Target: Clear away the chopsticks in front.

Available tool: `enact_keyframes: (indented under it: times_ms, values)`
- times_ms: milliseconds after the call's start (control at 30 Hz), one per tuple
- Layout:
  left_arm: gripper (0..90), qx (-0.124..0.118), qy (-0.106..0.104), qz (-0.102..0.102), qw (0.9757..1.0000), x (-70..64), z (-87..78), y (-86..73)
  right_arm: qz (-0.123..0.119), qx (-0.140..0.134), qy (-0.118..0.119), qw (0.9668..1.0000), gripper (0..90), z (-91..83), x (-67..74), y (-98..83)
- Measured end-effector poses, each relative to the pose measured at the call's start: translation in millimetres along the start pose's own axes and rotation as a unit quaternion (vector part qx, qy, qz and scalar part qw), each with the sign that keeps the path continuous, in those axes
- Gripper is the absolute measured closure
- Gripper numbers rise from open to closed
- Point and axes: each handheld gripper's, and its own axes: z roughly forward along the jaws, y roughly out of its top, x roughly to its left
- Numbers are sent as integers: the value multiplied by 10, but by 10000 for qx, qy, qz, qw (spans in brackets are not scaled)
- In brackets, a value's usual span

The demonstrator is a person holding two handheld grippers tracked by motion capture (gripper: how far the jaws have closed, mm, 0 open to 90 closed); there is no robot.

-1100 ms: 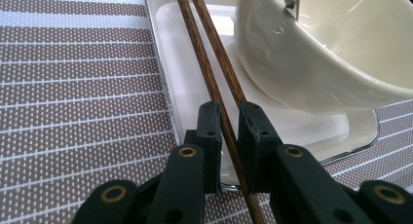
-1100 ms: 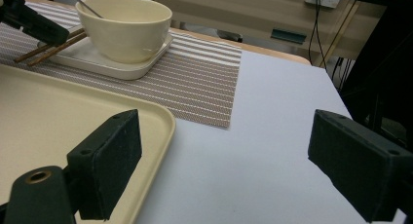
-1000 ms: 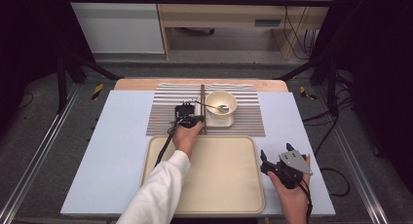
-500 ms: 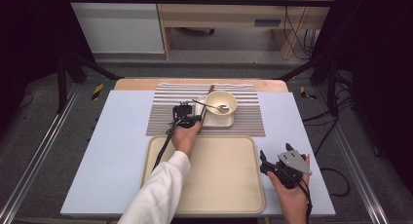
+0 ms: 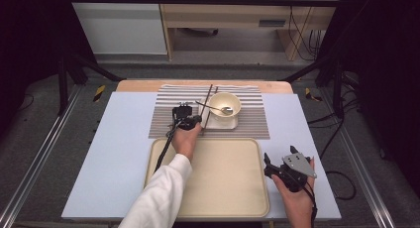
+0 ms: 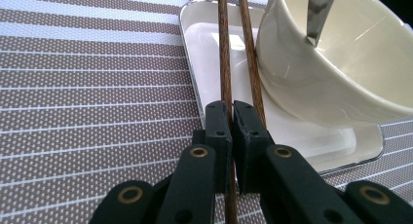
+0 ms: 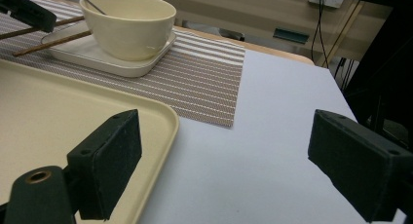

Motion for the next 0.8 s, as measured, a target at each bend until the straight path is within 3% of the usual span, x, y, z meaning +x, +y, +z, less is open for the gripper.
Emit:
enact_keyframes:
  times_ms: [267,467,800]
  values:
    - [857,-126,-35,10,9999,16,-160,43,-6,-7,18,10000,125,-1,6,1]
    - [857,-240,-28,-92,9997,65,-325,47,-16,-9,47,10000,115,-1,15,4]
    - [857,-395,-53,-290,9988,199,-622,-94,-114,3,152,9998,64,16,34,-1]
